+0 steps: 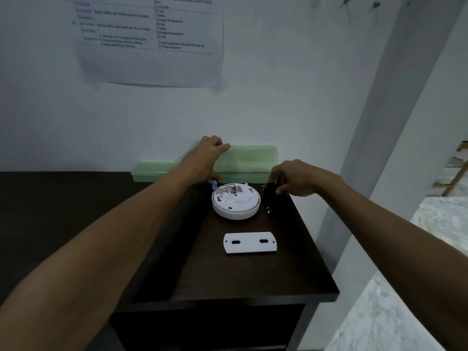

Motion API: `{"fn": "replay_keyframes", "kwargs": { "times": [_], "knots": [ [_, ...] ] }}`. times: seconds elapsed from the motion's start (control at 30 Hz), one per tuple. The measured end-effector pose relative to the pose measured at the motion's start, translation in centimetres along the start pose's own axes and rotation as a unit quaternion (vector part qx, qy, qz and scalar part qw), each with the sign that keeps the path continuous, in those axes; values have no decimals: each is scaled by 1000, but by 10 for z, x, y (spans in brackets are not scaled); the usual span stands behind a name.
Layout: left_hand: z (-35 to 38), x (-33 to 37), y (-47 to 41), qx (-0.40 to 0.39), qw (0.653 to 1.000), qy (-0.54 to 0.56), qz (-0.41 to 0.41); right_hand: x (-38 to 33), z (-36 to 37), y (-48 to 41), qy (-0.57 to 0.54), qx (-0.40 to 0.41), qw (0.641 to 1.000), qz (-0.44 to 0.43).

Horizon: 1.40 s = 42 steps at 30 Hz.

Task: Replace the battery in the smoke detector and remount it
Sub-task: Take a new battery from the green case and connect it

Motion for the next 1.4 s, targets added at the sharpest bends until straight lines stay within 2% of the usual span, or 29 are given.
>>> {"fn": "replay_keyframes", "kwargs": {
  "times": [0.67, 0.73, 0.83, 0.9, 1.13, 1.3, 1.4],
  "knots": [
    [2, -1, 0, 4, 1000, 3, 0, 2, 0, 0, -18, -9, 999, 30],
    [1, -1, 1, 3, 1000, 4, 1, -1, -11, -2, -19, 57, 998, 11],
    [0, -1, 1, 4, 1000, 7, 1, -9, -24, -7, -43, 222, 974, -32],
    [-1, -2, 2, 6, 1000, 8, 3, -15, -25, -13, -34, 257, 965, -41],
    [-4, -5, 10, 17, 1000, -2, 14, -15, -7, -33, 56, 190, 980, -8],
    [-4, -8, 14, 8, 999, 38, 27, -10, -4, -34, 55, 214, 975, -17],
    [-2, -10, 14, -14, 999, 32, 31, -9, 2, -35, 50, 200, 979, -11]
  ]
}}
Point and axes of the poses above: each hand's wrist, its own y-axis away from the middle knuckle, its own z-axis out of the palm, x = y × z, the point moved 2 cm from there along -y, towards the middle knuckle, and after that the axes turned 9 degrees about -y, right-handed, at the moved point
